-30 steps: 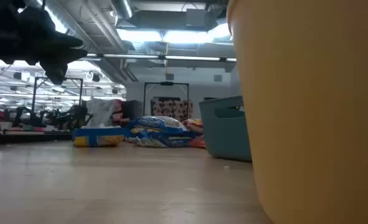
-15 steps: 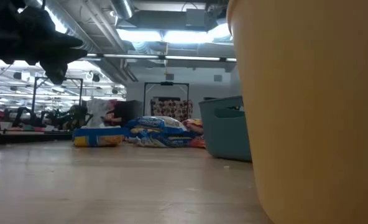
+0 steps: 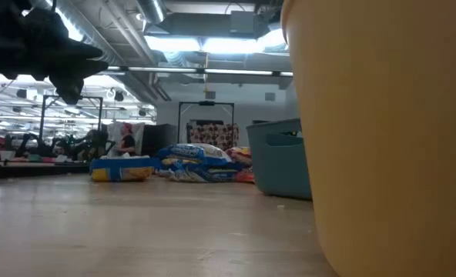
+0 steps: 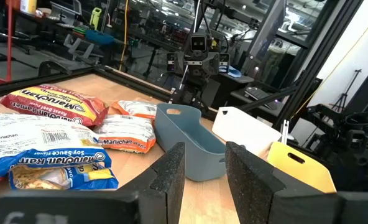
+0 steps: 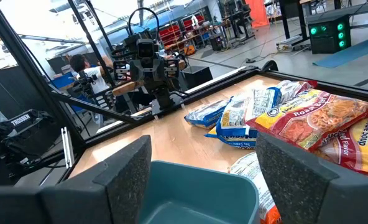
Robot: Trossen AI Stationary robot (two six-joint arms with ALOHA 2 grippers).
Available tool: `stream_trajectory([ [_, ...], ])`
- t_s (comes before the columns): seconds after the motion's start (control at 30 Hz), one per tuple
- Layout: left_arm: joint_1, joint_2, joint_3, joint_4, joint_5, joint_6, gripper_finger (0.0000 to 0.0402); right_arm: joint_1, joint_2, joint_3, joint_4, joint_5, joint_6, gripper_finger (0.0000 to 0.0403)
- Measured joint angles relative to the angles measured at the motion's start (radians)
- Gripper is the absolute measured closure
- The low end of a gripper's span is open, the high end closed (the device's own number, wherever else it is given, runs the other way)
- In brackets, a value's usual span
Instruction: Sort Maruchan noodles
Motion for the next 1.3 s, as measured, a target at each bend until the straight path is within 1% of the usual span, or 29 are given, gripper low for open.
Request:
stream_trajectory([
  [0.4,0.0,0.0,0.0,0.0,0.0,0.0,0.0294,0.0,0.0,0.0,0.003,0.003,0.0,0.0126],
  [0.5,0.0,0.0,0.0,0.0,0.0,0.0,0.0294,0.0,0.0,0.0,0.01,0.044,0.002,0.0126],
  [0.57,0.0,0.0,0.0,0.0,-0.001,0.0,0.0294,0.0,0.0,-0.001,0.016,0.044,0.045,0.0126],
  [0.73,0.0,0.0,0.0,0.013,-0.043,0.029,0.0294,0.0,0.0,-0.002,0.045,0.041,0.236,0.0126],
  [0.77,0.0,0.0,0.0,0.02,-0.054,0.022,0.0294,0.0,0.001,-0.002,0.059,0.066,0.25,0.0126],
  [0.8,0.0,0.0,0.0,0.025,-0.064,0.02,0.0294,0.0,0.0,-0.002,0.079,0.112,0.252,0.0126],
  [0.87,0.0,0.0,0.0,0.031,-0.08,0.019,0.0294,0.0,0.0,-0.002,0.099,0.239,0.261,0.0126],
  [0.93,0.0,0.0,0.0,0.048,-0.108,0.018,0.0294,0.0,0.001,-0.002,0.117,0.328,0.29,0.0126],
  [1.0,0.0,0.0,0.0,0.072,-0.147,0.018,0.0294,-0.001,0.0,-0.001,0.157,0.357,0.311,0.0126],
  [1.13,0.0,0.0,0.0,0.162,-0.229,0.02,0.0294,0.0,0.016,0.044,0.149,0.369,0.312,0.0126],
  [1.23,0.0,0.0,0.0,0.238,-0.3,0.026,0.0294,0.0,0.083,0.128,0.125,0.42,0.262,0.0126],
  [1.3,0.0,0.0,0.0,0.271,-0.35,0.028,0.0294,0.0,0.171,0.204,0.093,0.462,0.213,0.0126],
])
